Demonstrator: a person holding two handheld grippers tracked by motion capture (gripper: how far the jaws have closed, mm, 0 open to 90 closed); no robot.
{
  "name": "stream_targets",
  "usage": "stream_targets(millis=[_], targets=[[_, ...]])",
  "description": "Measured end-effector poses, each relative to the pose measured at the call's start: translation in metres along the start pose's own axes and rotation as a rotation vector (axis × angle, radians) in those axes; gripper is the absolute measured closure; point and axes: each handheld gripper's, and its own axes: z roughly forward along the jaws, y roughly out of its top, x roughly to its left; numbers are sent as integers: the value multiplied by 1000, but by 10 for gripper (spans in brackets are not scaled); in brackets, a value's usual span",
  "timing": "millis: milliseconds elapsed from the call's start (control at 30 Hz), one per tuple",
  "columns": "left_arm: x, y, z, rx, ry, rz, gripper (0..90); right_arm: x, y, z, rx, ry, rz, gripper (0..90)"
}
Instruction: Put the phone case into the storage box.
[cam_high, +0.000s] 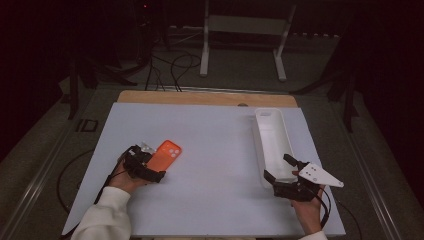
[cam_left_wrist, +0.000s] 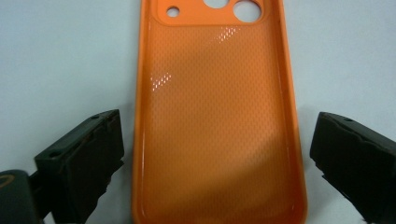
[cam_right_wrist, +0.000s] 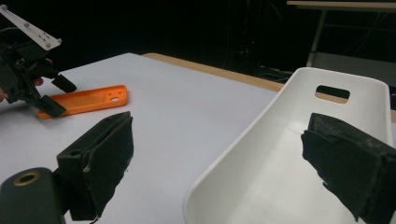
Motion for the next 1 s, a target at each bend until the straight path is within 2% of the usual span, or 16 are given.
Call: stream_targets(millis=[200,600,867,1000], targets=[[0,2,4,7,6,-11,54,0,0,0,0,-1,0,86],[0,2,4,22,-2,2,103,0,0,1,4,-2,-2,86],[2,7,3,57,-3,8,158,0,0,2,4,1,-3,86],[2,6,2,49,-2,9,162,0,0,1,7,-1,1,86]])
